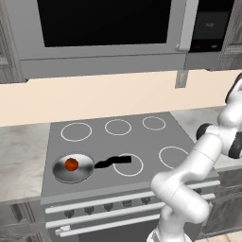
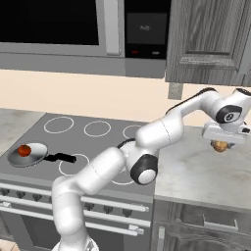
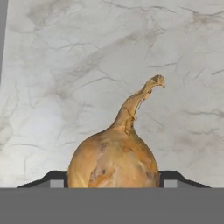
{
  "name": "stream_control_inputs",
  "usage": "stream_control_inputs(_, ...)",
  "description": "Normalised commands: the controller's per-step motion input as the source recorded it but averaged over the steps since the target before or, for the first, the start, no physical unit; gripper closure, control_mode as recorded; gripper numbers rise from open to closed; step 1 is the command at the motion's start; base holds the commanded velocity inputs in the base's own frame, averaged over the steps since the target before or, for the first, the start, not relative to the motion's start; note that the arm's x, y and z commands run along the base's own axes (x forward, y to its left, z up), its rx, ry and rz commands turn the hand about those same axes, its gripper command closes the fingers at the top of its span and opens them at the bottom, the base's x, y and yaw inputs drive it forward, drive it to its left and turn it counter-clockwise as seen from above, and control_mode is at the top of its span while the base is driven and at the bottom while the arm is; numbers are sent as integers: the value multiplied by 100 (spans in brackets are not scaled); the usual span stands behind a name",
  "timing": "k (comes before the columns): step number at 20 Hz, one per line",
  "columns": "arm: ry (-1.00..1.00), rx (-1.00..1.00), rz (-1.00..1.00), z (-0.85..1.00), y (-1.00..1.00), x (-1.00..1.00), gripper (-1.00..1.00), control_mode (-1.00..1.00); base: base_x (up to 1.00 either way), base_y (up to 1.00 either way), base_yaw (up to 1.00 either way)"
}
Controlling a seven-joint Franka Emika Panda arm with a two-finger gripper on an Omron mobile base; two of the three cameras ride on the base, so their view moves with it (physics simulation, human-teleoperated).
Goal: Place the pan on the front left burner on the stove. Then place the tomato and the onion in the pan and turn on the front left burner.
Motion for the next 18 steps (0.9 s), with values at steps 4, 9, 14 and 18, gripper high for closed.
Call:
stream_control_inputs(4,0,0,0,27,65,-69,100,-100,0,0,0)
stream_control_inputs(9,0,0,1,28,65,-66,100,-100,0,0,0)
stream_control_inputs(14,0,0,2,13,62,-80,100,-100,0,0,0)
stream_control_inputs(18,-1,0,3,-3,48,-77,100,-100,0,0,0)
